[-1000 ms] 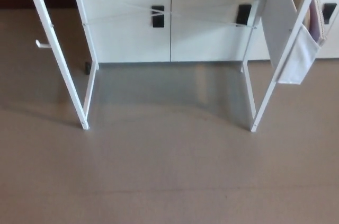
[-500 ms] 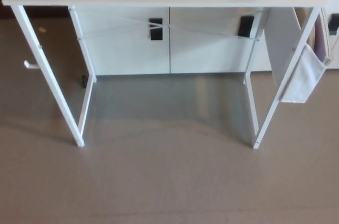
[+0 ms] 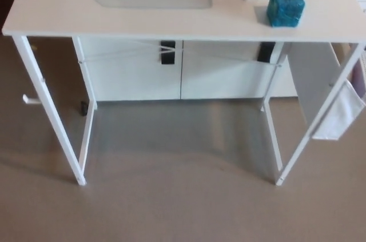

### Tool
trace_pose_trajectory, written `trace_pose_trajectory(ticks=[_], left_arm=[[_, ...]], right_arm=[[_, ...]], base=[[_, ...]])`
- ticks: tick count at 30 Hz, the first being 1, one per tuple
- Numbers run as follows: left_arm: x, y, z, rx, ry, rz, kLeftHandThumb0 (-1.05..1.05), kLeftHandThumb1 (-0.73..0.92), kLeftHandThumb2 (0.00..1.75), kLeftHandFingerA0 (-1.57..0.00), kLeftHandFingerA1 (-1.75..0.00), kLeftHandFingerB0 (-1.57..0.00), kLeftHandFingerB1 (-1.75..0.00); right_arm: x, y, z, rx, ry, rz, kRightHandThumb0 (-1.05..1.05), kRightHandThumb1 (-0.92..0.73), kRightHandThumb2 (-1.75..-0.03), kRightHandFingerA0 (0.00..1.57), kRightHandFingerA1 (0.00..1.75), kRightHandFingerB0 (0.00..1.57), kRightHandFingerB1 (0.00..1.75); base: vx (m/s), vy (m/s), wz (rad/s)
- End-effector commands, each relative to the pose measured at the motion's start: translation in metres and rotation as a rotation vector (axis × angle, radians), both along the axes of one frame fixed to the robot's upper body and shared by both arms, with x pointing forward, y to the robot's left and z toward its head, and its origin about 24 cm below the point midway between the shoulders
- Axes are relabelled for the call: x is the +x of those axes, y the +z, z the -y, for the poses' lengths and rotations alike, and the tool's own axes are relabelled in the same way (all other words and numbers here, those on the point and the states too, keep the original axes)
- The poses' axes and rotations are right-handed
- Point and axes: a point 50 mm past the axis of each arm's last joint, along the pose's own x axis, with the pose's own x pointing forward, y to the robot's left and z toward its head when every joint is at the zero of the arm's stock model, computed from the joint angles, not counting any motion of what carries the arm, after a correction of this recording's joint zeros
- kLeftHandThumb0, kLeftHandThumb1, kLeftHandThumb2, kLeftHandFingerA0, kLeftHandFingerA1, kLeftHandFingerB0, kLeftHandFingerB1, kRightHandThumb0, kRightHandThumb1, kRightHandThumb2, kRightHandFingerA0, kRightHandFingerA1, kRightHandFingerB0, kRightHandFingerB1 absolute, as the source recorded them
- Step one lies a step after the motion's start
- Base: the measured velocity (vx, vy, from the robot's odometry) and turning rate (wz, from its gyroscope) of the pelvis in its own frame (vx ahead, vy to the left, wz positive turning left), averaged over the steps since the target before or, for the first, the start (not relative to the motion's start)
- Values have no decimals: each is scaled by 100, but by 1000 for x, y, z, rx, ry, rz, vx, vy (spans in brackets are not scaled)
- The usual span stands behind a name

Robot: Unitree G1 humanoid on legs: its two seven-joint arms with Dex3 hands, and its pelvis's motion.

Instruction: The robot walks towards a desk on which a file tray is kept in the middle and a cube is kept to its right. The robot lifts the cube using its right hand and places it on the file tray.

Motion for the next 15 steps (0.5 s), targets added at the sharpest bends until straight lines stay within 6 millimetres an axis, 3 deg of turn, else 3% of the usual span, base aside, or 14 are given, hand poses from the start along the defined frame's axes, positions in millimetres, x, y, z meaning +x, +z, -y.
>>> trace_pose_trajectory(ticks=[1,2,3,4,5,6,7,9,10,11,15], left_arm=[[5,3,-2,7,-24,37,-78,-44,175,-35,-157,-35,-150],[5,3,-2,9,-38,23,-79,-44,175,-32,-156,-33,-150],[4,3,-2,10,-36,17,-61,-46,139,-50,-140,-51,-136],[4,3,-2,11,-34,18,-61,-46,139,-50,-140,-51,-136],[4,3,-2,18,-40,2,-69,-32,175,-37,-153,-40,-147],[5,3,-3,15,-43,-1,-78,-42,175,-25,-149,-27,-144],[5,3,-3,16,-39,1,-67,-30,175,-35,-150,-37,-144],[4,3,-2,11,-31,15,-70,-33,174,-38,-154,-40,-149],[2,3,-3,9,-29,13,-77,-34,175,-24,-146,-25,-141],[2,3,-2,7,-28,20,-82,-42,175,-32,-157,-33,-150],[1,3,-2,2,-18,24,-83,-41,175,-30,-156,-31,-150]], right_arm=[[5,4,5,-18,-3,16,-74,-50,-90,31,61,10,48],[5,4,5,-19,-2,16,-74,-50,-90,31,61,10,48],[5,5,5,-20,-1,16,-74,-50,-90,31,61,10,48],[6,5,5,-19,-1,16,-74,-50,-90,31,61,10,48],[6,5,5,-20,-1,16,-74,-50,-90,31,61,10,48],[6,5,5,-20,-1,16,-74,-50,-90,31,61,10,48],[6,5,5,-20,-1,16,-74,-50,-90,31,61,10,48],[6,5,5,-20,-1,16,-74,-50,-90,31,61,10,48],[4,4,5,-19,0,12,-74,-50,-90,31,61,10,48],[5,4,5,-19,0,12,-74,-50,-90,31,61,10,48],[4,5,5,-19,1,11,-74,-50,-90,31,61,10,48]], base=[[335,-103,12],[392,-132,-15],[317,101,42],[298,104,25],[294,104,-12],[253,-66,0],[215,-81,0],[186,-24,-8],[135,16,-13],[201,56,-17],[295,175,-18]])
